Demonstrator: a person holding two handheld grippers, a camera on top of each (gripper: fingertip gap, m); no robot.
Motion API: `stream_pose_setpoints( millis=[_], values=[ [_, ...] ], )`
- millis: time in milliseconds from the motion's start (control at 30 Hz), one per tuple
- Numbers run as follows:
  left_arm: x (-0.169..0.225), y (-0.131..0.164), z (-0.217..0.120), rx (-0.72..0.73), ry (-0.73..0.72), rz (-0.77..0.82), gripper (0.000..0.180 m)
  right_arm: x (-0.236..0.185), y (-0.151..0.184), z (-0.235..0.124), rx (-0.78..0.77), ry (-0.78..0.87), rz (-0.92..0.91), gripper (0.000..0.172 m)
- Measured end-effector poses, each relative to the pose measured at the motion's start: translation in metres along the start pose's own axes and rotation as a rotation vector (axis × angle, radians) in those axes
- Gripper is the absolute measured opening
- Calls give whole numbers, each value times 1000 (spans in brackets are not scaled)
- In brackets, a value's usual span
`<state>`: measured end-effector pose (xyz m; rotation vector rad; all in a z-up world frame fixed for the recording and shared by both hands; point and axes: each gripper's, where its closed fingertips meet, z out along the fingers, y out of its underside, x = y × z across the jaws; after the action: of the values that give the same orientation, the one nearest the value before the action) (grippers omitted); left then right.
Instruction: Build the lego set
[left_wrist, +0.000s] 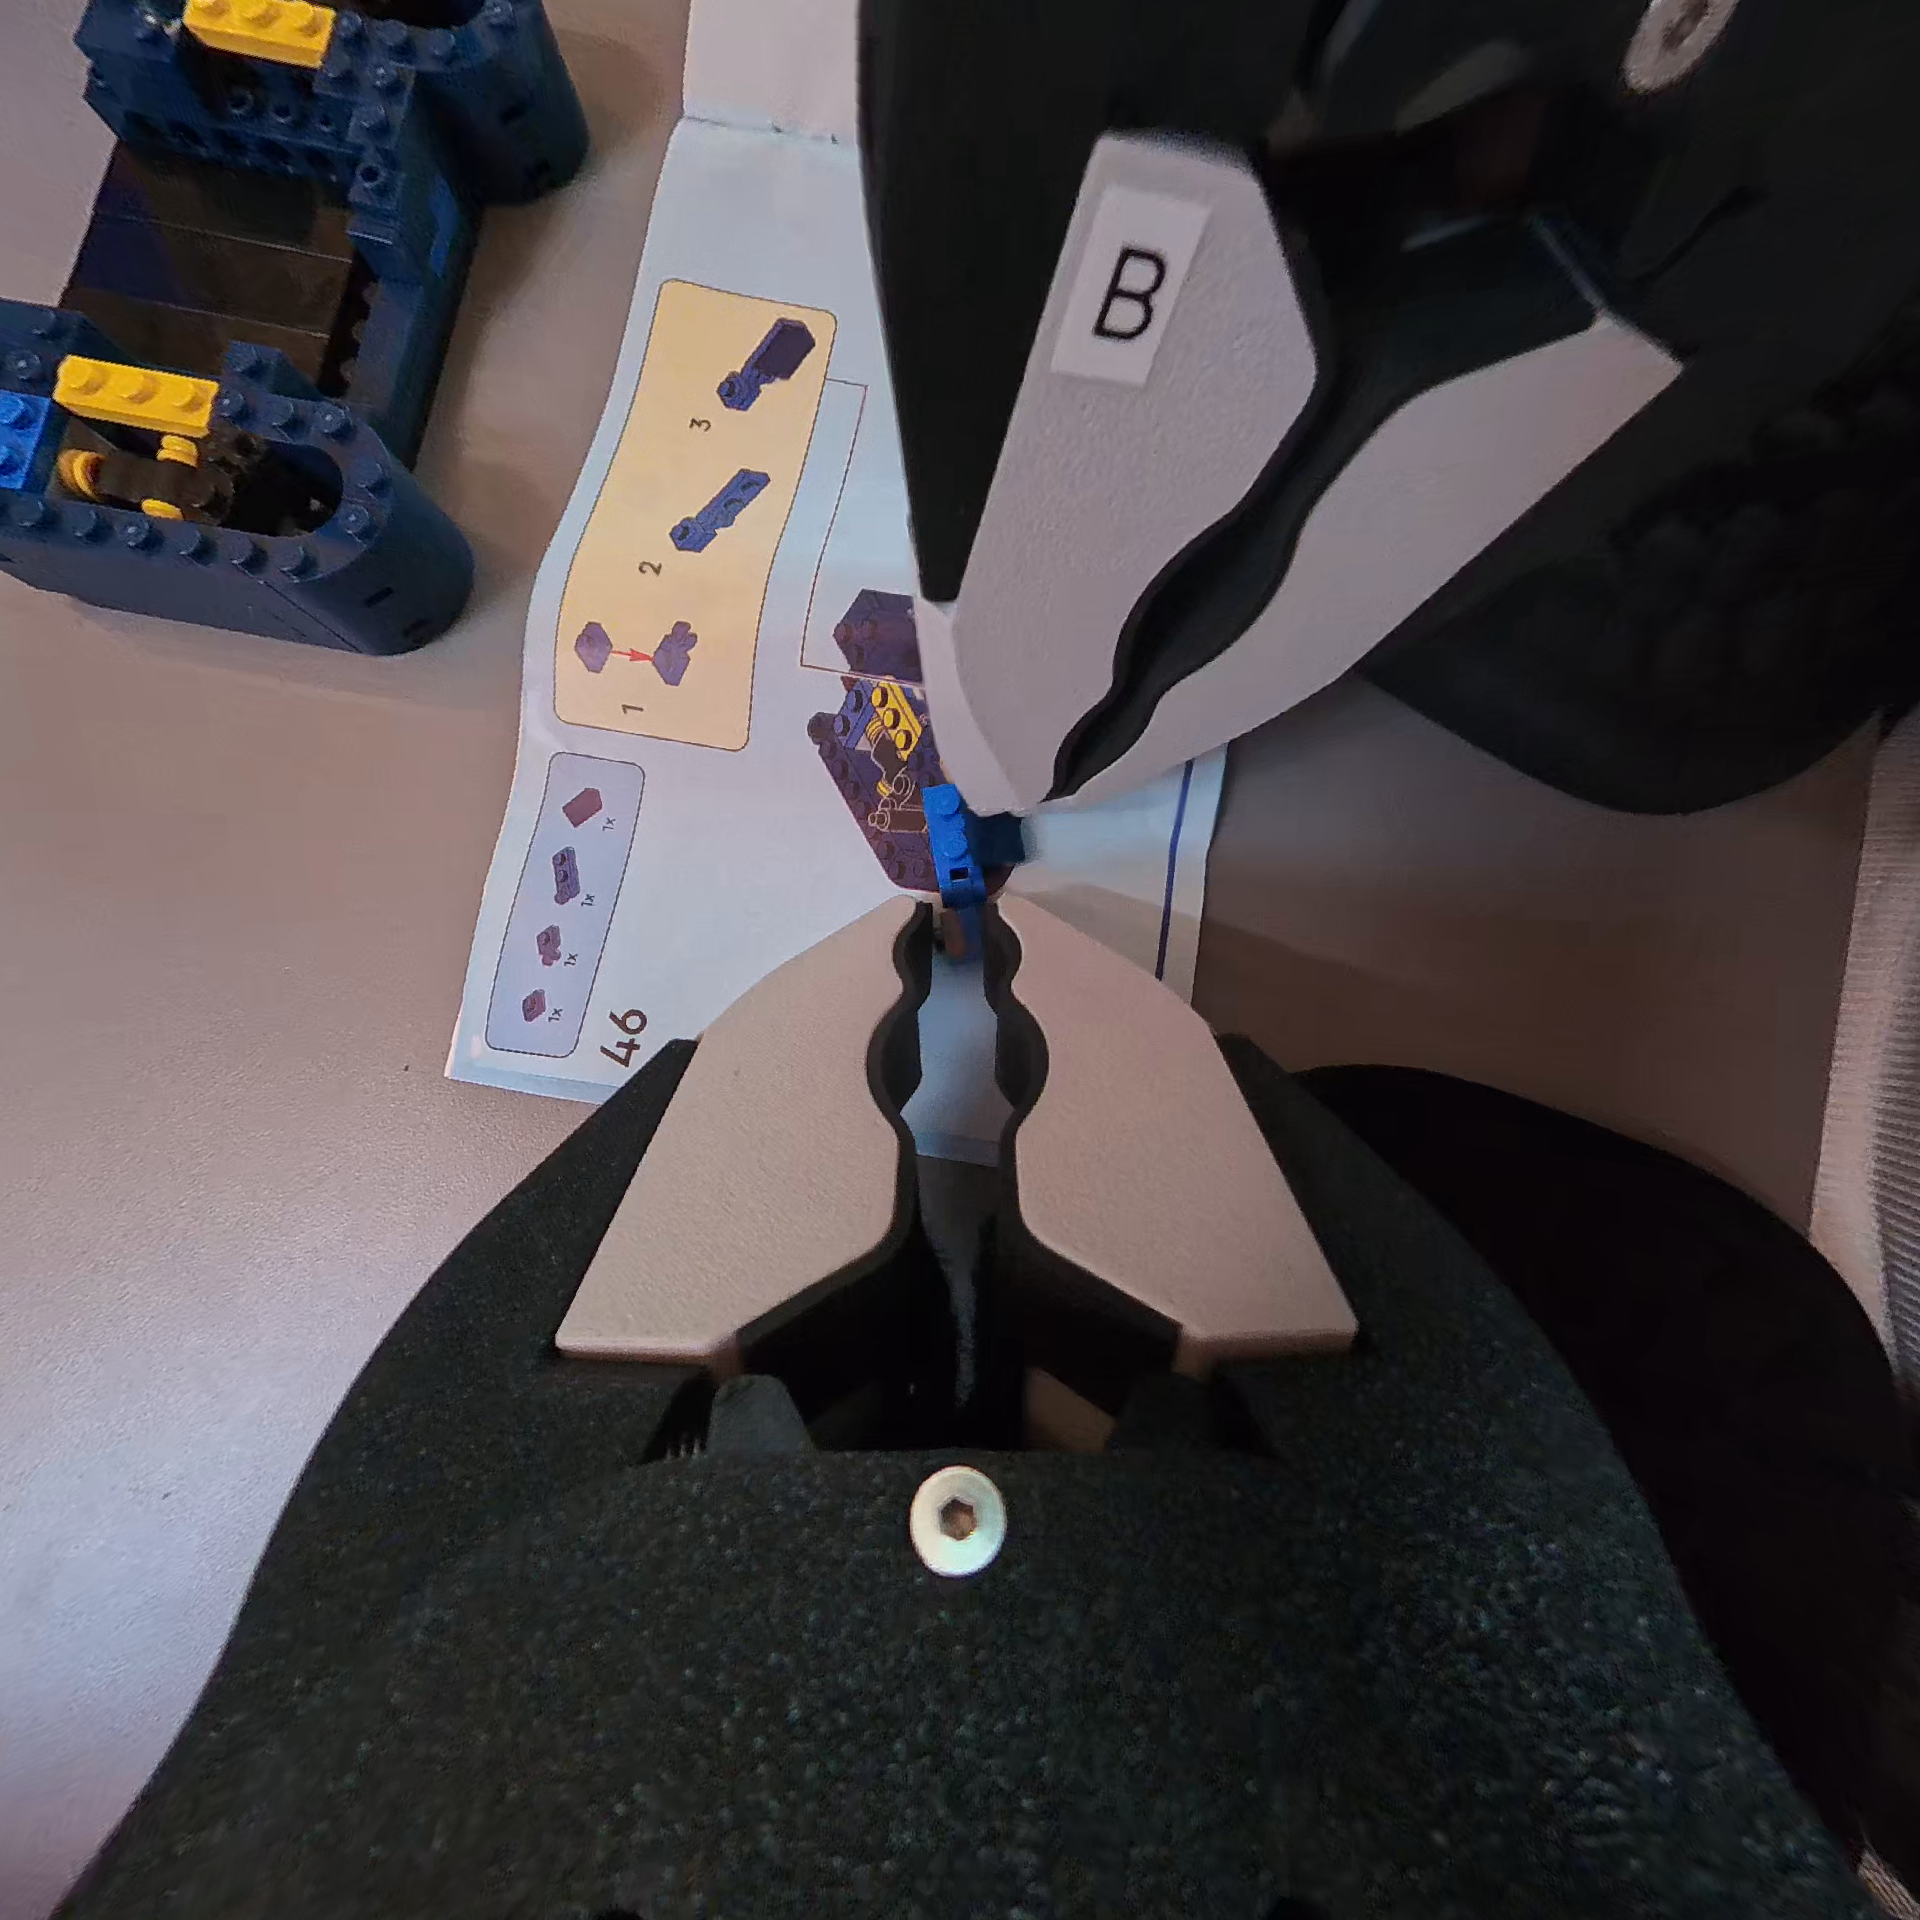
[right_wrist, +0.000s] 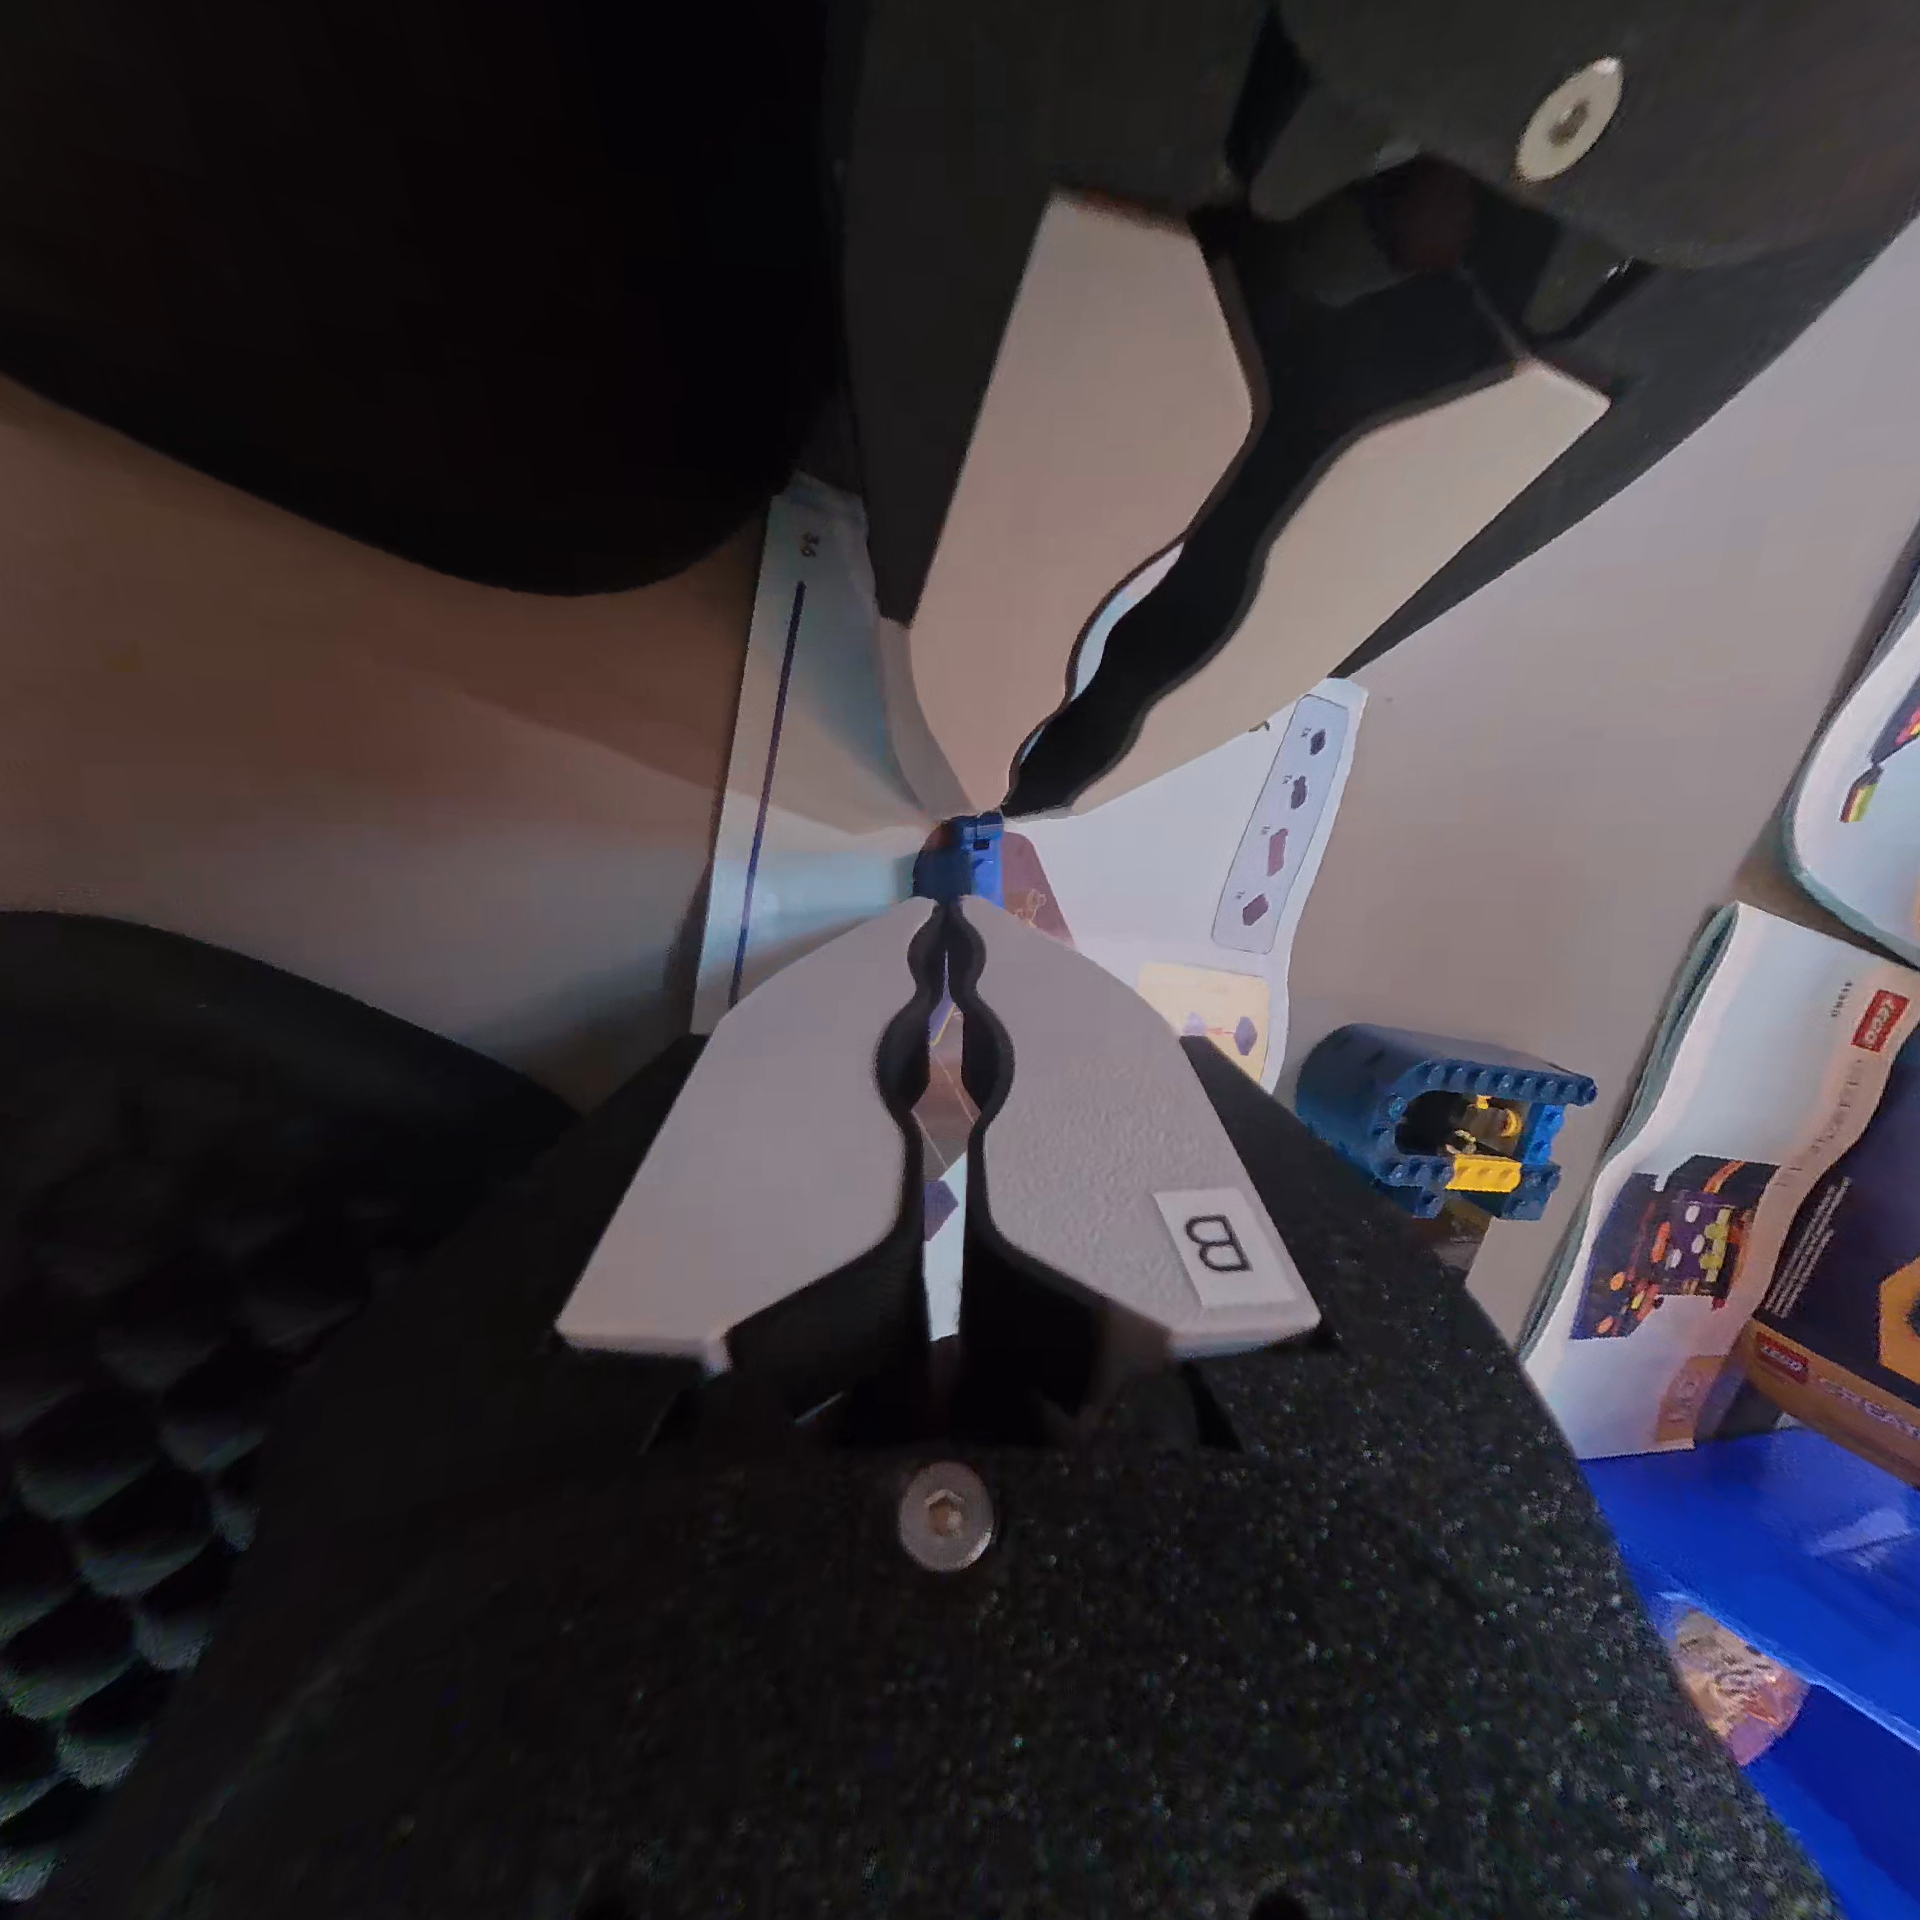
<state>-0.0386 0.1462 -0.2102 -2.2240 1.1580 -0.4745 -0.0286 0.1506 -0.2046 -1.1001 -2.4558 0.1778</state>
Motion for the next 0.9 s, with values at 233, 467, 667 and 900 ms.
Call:
stream_pose_setpoints(
  millis=[233, 467, 667, 900],
  values=[
    [0, 0, 0, 14, 10, 8, 8, 1, 1, -3, 41, -5, 11, 0],
    [0, 0, 0, 15, 14, 23, 8, -7, 1, -6, 151, 32, -57, 10],
    [0, -1, 1, 23, 20, 20, 8, -5, -2, -1, 175, 126, -187, 11],
    [-1, 1, 0, 6, -4, 31, 8, -2, -4, 2, 169, 99, -198, 8]
  ],
)
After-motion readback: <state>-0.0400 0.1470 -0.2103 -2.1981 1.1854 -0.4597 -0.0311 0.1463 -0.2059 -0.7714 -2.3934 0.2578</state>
